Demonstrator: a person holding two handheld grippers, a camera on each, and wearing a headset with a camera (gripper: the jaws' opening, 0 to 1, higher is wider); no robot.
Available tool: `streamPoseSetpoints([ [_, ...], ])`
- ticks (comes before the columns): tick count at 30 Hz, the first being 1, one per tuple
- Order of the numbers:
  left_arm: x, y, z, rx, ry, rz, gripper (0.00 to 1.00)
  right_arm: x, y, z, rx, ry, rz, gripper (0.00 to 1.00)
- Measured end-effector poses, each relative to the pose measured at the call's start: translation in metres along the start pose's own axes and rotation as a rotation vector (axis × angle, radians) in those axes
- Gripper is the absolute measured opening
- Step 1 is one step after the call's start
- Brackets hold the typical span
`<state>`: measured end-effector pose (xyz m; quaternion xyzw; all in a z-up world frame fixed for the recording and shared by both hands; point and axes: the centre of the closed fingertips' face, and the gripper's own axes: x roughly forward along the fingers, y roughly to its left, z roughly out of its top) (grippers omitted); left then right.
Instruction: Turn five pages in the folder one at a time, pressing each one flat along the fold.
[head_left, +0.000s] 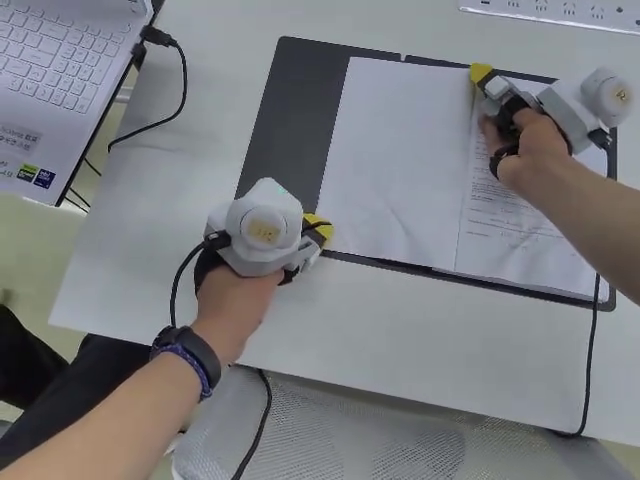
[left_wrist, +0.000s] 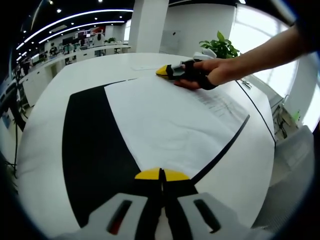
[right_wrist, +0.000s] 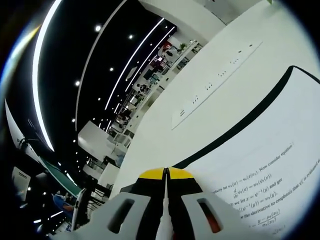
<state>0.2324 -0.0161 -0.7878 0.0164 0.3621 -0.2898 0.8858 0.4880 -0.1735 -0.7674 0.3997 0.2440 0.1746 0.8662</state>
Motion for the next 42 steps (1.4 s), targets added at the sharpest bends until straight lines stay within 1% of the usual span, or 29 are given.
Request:
streamPoseSetpoints([
  [3, 0.000, 0.000, 0.000, 0.004, 0.000, 0.001, 0.00, -0.001, 0.001, -0.001, -0.017, 0.003, 0.003, 0.00],
  [7, 0.001, 0.000, 0.000, 0.001, 0.001, 0.002, 0.00, -0.004, 0.002, -0.005, -0.003, 0.023, 0.021, 0.00],
  [11, 0.001, 0.000, 0.000, 0.006, -0.002, 0.004, 0.00, -0.012, 0.007, -0.013, -0.052, 0.048, 0.041, 0.00],
  [17, 0.001, 0.000, -0.001, 0.011, -0.002, -0.002, 0.00, -0.019, 0.012, -0.021, -0.056, 0.067, 0.047, 0.00],
  [19, 0.001, 0.001, -0.001, 0.002, -0.008, -0.003, 0.00, -0.018, 0.007, -0.021, -0.056, 0.071, 0.048, 0.00],
  [21, 0.001, 0.001, -0.002, -0.002, -0.024, -0.004, 0.00, -0.023, 0.007, -0.024, -0.056, 0.068, 0.054, 0.00],
  [22, 0.001, 0.001, -0.002, -0.005, -0.033, -0.003, 0.00, -0.026, 0.010, -0.027, -0.060, 0.065, 0.059, 0.00],
  [26, 0.001, 0.001, -0.001, -0.004, -0.041, -0.001, 0.00, -0.036, 0.018, -0.033, -0.065, 0.070, 0.069, 0.00],
  [27, 0.001, 0.001, -0.001, -0.005, -0.040, -0.002, 0.00, -0.041, 0.023, -0.037, -0.088, 0.078, 0.074, 0.00],
  [32, 0.001, 0.001, -0.001, 0.002, -0.041, -0.003, 0.00, -0.051, 0.025, -0.044, -0.101, 0.082, 0.079, 0.00],
  [36, 0.002, 0.002, -0.001, 0.004, -0.043, 0.001, 0.00, -0.062, 0.029, -0.053, -0.129, 0.097, 0.079, 0.00],
  [39, 0.002, 0.002, -0.001, 0.005, -0.044, 0.003, 0.00, -0.069, 0.029, -0.058, -0.150, 0.107, 0.080, 0.00],
  [42, 0.002, 0.001, -0.001, 0.005, -0.046, 0.003, 0.00, -0.075, 0.027, -0.060, -0.148, 0.105, 0.074, 0.00],
])
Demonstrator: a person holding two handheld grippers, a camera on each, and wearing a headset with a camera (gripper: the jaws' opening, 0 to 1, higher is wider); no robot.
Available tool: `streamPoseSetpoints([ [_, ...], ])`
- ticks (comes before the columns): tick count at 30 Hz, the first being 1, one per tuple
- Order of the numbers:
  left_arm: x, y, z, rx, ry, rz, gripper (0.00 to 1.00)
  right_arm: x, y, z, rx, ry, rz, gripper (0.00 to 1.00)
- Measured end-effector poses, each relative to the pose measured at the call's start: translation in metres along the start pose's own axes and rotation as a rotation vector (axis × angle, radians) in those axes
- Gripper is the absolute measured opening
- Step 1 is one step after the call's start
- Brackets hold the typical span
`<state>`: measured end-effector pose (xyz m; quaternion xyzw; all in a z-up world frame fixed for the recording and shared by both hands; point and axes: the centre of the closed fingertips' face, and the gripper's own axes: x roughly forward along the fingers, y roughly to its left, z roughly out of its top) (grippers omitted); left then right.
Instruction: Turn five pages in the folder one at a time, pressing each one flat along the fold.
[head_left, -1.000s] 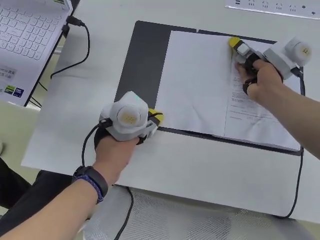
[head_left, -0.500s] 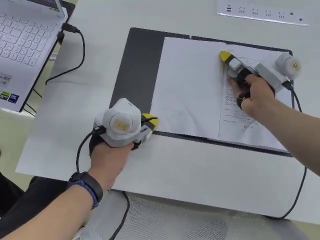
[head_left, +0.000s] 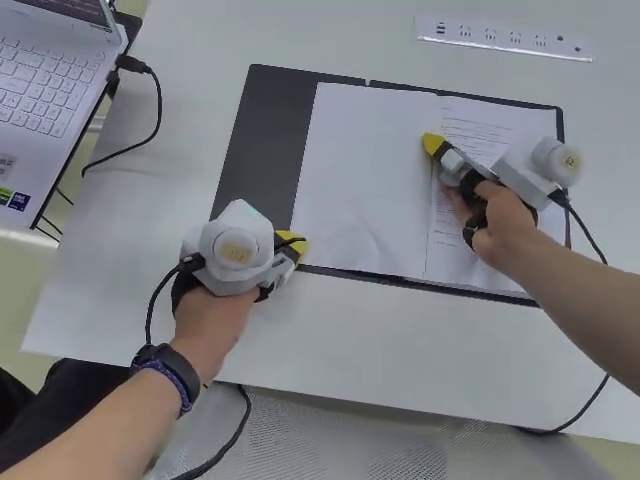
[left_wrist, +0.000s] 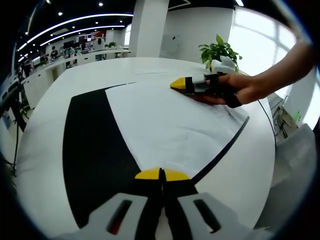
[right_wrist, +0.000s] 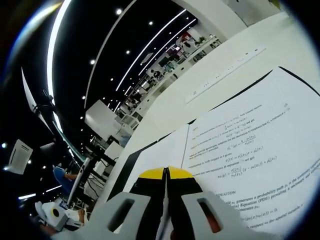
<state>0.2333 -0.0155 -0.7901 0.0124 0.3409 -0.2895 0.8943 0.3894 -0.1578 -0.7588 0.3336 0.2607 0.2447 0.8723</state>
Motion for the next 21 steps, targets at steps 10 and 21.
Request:
streamPoseSetpoints([
  [10, 0.000, 0.000, 0.000, 0.011, -0.005, 0.004, 0.00, -0.021, 0.004, -0.015, -0.008, -0.005, -0.005, 0.00],
  [21, 0.000, 0.000, 0.001, 0.011, -0.011, 0.002, 0.00, -0.047, 0.011, -0.036, -0.017, 0.015, 0.006, 0.00],
])
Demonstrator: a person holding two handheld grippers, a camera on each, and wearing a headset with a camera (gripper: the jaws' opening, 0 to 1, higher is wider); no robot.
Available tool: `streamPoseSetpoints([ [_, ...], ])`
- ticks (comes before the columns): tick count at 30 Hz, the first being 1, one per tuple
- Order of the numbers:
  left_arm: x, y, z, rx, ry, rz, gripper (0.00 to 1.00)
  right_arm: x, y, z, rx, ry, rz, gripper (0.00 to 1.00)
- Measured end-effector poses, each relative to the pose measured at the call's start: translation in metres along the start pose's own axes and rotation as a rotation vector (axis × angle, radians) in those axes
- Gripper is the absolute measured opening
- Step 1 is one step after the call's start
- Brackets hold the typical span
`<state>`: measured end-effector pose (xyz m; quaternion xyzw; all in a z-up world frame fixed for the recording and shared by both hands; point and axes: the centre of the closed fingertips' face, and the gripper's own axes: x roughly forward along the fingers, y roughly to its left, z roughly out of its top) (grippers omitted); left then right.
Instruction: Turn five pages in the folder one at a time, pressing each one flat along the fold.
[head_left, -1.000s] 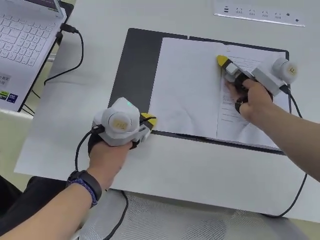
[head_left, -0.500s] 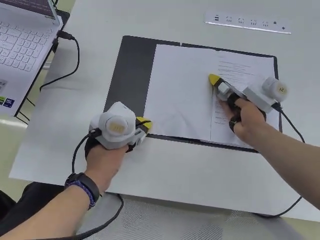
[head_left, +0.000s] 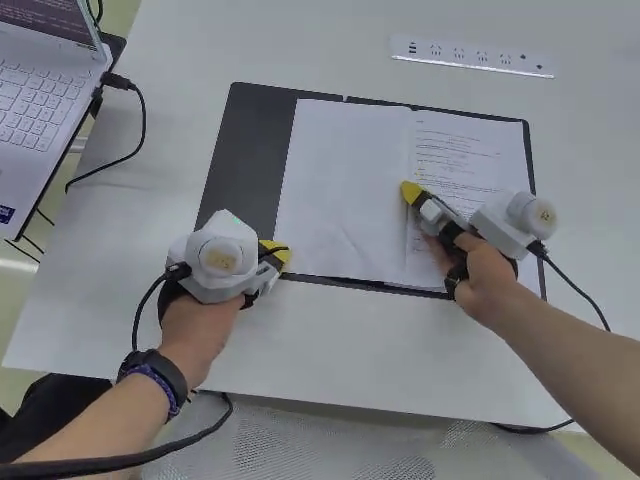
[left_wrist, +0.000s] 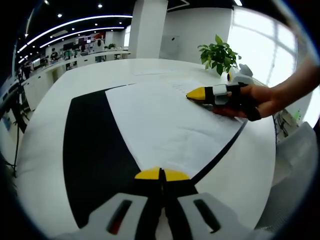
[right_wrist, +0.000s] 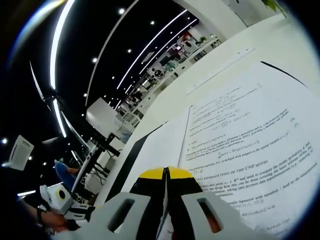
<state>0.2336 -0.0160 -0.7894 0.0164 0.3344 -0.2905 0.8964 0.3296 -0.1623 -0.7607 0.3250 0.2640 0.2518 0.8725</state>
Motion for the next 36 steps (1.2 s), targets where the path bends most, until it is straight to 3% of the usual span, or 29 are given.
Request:
streamPoseSetpoints([
  [20, -0.001, -0.001, 0.000, 0.008, -0.003, -0.008, 0.00, -0.040, 0.016, -0.041, -0.009, 0.054, 0.029, 0.00],
  [36, -0.003, -0.002, 0.000, 0.006, -0.009, -0.011, 0.00, -0.061, 0.010, -0.063, 0.002, 0.084, 0.039, 0.00],
])
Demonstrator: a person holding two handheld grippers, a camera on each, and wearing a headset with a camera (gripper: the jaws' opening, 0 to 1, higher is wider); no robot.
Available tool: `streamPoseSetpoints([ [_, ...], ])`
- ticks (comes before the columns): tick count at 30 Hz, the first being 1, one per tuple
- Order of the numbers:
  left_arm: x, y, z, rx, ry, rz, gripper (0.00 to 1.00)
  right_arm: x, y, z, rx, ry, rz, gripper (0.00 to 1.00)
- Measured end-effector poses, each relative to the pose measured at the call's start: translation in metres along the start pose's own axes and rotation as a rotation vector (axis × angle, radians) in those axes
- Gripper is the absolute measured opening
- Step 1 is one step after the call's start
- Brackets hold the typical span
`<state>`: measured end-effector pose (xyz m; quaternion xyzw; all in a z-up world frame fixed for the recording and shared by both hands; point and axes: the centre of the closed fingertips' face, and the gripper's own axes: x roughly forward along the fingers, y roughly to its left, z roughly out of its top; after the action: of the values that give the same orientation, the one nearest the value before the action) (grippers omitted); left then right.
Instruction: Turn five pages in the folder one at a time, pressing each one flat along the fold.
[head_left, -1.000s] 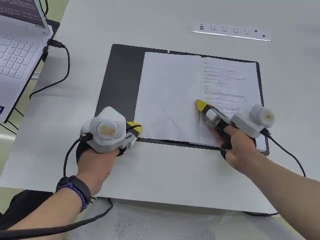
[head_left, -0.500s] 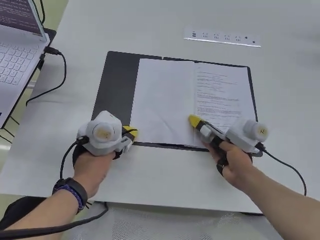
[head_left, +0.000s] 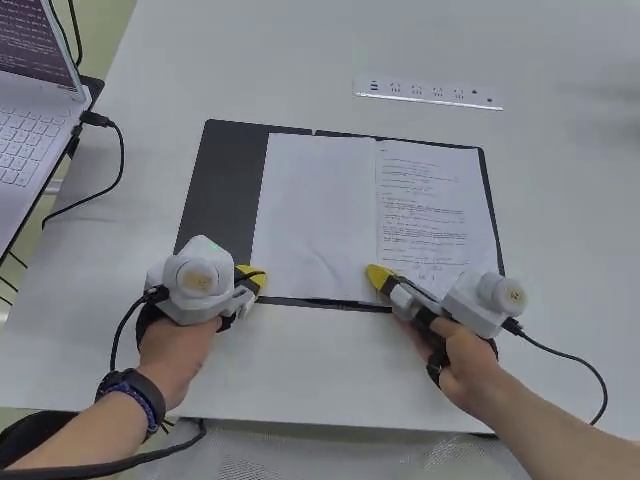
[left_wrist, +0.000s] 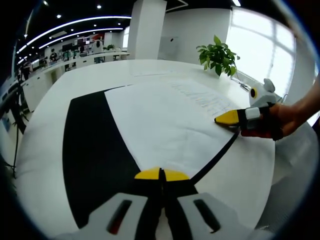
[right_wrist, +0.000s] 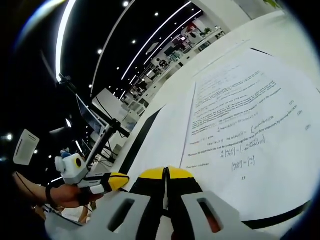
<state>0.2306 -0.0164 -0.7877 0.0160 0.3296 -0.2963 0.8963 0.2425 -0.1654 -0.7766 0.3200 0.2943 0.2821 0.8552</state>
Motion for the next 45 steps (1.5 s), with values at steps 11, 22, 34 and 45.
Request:
streamPoseSetpoints([
  [11, 0.001, 0.000, 0.000, -0.009, 0.001, 0.010, 0.00, -0.010, 0.001, -0.012, -0.019, 0.033, -0.018, 0.00],
  [22, 0.000, 0.001, 0.001, -0.088, 0.031, -0.005, 0.00, -0.017, 0.005, -0.019, -0.023, 0.055, -0.046, 0.00],
  [34, -0.026, -0.023, 0.036, -0.070, -0.020, -0.023, 0.26, -0.044, 0.020, -0.003, -0.160, 0.070, -0.029, 0.14],
  [45, -0.051, -0.041, 0.065, -0.015, -0.039, -0.026, 0.45, -0.080, 0.025, 0.027, -0.344, 0.080, -0.027, 0.31],
])
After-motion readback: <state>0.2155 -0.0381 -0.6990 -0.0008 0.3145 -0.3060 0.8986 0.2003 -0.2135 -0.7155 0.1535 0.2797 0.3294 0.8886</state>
